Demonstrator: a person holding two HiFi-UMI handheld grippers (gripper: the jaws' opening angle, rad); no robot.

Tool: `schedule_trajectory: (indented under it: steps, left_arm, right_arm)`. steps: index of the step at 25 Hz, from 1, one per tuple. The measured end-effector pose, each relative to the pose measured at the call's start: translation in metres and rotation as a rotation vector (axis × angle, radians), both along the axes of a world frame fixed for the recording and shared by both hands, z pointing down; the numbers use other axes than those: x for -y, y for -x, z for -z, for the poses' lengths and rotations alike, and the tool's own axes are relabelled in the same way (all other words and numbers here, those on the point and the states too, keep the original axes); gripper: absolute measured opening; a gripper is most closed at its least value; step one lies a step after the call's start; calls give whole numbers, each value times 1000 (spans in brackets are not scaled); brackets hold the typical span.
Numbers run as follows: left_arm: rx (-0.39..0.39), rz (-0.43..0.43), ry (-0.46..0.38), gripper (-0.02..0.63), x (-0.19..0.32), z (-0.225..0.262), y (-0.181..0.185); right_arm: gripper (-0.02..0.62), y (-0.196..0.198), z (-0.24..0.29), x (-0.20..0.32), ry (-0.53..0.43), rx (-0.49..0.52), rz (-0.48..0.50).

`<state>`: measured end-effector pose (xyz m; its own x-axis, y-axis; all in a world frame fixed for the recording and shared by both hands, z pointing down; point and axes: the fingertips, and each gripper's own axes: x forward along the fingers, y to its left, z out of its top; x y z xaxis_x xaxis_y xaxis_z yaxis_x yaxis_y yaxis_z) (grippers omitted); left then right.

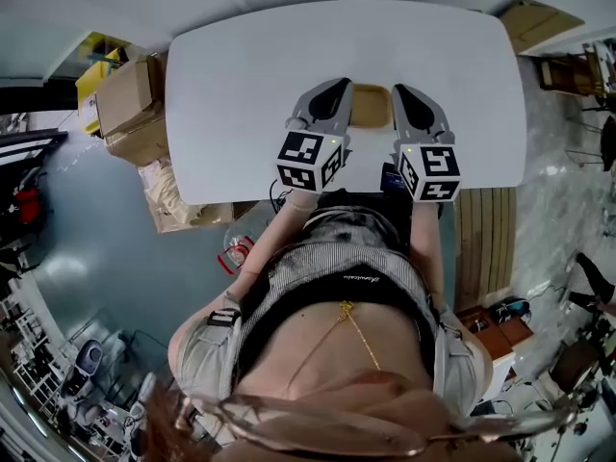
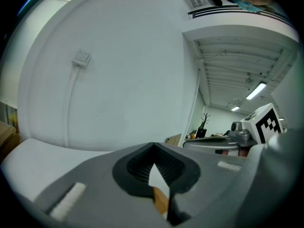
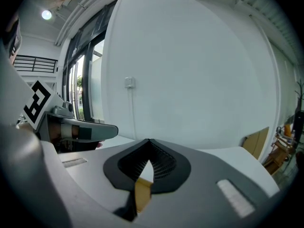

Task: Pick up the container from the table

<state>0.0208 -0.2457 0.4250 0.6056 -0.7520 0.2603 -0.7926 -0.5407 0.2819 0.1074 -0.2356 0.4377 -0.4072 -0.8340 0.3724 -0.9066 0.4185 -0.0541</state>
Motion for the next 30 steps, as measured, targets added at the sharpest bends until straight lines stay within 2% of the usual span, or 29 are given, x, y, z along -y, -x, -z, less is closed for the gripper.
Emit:
schedule_trajectory:
  steps: [7,21,30]
  left_arm:
    - [10,22,36,2,10,-13,-12]
    - [65,-15,78,2,12,-35,1]
    - [63,7,111,0,15,-47,12]
  right_arm:
    - [26,-15,-11,10,30,8,16]
    - [26,-12,-37,5,74,12,-36]
    - [26,-13,-51,6,104,-11,-39]
